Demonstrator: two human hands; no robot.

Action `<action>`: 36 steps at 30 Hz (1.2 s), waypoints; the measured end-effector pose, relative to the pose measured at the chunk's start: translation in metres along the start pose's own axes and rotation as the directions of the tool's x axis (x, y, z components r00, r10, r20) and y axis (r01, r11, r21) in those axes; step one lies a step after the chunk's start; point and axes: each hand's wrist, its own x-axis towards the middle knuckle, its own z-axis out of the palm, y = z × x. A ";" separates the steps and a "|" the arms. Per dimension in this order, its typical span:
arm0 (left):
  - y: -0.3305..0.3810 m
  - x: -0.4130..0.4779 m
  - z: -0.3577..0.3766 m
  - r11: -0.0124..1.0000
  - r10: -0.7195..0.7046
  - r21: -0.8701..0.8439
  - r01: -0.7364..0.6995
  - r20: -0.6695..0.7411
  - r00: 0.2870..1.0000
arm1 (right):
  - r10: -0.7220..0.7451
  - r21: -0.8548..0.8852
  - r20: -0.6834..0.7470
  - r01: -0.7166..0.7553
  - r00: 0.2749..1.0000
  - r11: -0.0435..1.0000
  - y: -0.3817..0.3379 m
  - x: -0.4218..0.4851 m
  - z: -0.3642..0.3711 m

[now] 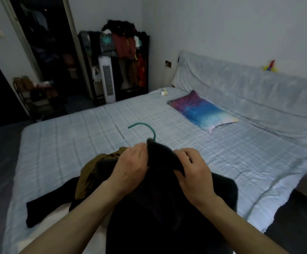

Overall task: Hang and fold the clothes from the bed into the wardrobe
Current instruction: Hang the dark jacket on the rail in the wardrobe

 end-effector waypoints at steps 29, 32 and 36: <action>0.082 0.158 0.017 0.931 0.116 0.346 -0.116 0.022 0.993 | -0.278 0.207 -0.274 0.339 0.921 0.918 0.212 0.090 -0.091; 0.093 0.180 -0.013 0.898 0.102 0.431 -0.089 -0.007 0.995 | -0.296 0.251 -0.329 0.385 0.897 0.888 0.204 0.119 -0.097; 0.096 0.199 -0.061 0.839 0.071 0.543 -0.033 -0.049 0.996 | -0.335 0.285 -0.411 0.469 0.848 0.836 0.175 0.167 -0.110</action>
